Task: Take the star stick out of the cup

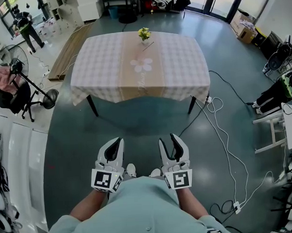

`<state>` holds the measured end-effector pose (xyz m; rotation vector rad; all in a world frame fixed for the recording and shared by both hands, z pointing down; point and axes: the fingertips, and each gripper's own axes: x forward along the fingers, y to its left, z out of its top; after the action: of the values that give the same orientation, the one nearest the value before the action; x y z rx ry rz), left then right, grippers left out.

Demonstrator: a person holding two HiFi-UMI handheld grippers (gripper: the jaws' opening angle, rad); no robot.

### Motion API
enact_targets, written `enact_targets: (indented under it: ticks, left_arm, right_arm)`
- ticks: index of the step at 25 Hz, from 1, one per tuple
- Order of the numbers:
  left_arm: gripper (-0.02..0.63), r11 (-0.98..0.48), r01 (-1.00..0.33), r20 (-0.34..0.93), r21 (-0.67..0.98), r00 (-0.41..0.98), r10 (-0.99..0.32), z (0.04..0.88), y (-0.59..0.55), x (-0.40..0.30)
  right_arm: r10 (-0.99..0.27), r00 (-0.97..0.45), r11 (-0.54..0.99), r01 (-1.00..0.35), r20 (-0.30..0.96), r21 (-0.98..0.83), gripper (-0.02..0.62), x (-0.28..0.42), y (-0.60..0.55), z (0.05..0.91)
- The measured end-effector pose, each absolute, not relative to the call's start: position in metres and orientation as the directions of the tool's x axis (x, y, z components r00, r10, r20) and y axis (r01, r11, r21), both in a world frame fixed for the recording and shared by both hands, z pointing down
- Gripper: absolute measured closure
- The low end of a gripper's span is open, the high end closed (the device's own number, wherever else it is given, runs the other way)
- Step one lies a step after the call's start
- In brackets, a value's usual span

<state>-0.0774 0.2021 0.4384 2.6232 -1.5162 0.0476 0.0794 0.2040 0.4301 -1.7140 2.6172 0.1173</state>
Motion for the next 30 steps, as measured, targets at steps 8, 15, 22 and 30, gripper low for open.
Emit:
enact_targets:
  ticks: [8,15,22,30]
  left_arm:
    - [0.603,-0.449,-0.892,0.084,0.057,0.452,-0.888,0.438,0.211,-0.061]
    - [0.603,-0.399,-0.914,0.106,0.073,0.405,-0.908,0.442,0.22,-0.05]
    - [0.603,-0.419,-0.905,0.111,0.073,0.425,-0.899,0.444,0.204,-0.038]
    - [0.603,-0.44,-0.894,0.089,0.081,0.446,-0.891,0.437,0.172,-0.036]
  right_arm:
    - [-0.89,-0.449,0.447,-0.894,-0.076,0.033,0.454,0.09,0.207,0.431]
    - [-0.873,-0.483,0.484,-0.875,-0.066,0.008,0.456,0.1,0.216,0.436]
    - [-0.879,-0.472,0.472,-0.882,-0.075,0.016,0.456,0.112,0.198,0.434]
    - [-0.878,-0.473,0.471,-0.881,-0.074,0.037,0.456,0.108,0.169,0.427]
